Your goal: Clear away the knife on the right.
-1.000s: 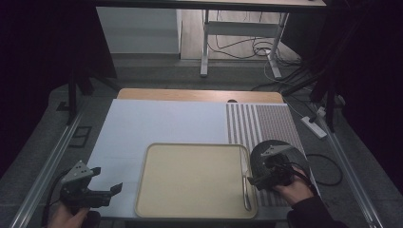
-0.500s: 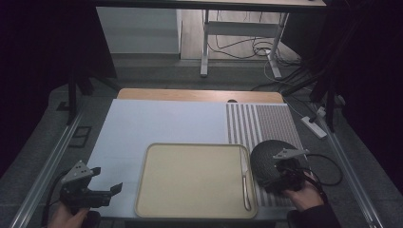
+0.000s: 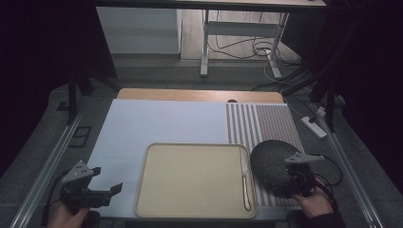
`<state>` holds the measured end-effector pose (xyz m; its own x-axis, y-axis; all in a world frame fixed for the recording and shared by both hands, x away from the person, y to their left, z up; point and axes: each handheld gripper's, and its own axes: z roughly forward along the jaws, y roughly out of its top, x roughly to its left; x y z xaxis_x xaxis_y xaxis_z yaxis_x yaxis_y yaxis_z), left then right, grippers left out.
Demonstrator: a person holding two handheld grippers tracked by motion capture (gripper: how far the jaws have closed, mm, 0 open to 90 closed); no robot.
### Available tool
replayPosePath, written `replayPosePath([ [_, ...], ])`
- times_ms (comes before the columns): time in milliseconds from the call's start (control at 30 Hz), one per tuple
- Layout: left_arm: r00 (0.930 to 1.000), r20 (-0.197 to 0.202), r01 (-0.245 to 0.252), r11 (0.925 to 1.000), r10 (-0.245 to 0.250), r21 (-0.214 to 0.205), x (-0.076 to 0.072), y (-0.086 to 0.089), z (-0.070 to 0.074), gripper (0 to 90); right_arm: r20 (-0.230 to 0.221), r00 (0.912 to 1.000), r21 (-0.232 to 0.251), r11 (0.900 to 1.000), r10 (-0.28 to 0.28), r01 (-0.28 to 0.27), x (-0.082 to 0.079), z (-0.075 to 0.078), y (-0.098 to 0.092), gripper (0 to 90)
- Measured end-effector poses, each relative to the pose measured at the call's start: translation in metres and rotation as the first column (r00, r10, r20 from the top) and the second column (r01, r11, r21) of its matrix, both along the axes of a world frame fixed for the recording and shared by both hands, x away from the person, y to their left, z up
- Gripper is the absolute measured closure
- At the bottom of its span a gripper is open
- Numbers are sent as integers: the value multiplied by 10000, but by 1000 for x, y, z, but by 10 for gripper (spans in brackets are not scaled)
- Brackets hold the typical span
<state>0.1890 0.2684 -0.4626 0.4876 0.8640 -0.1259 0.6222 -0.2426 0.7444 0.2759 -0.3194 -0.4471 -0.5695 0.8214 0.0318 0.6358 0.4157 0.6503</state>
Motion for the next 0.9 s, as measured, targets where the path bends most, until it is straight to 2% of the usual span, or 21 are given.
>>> replayPosePath([
  [467,10000,-22,-14,10000,14,-11,0,0,0,24,286,9991,323,9990,-313,304,-9,4,-14,0],
  [900,10000,-38,-44,10000,44,-53,0,1,0,24,379,9975,354,9977,-589,576,-16,6,-24,0],
])
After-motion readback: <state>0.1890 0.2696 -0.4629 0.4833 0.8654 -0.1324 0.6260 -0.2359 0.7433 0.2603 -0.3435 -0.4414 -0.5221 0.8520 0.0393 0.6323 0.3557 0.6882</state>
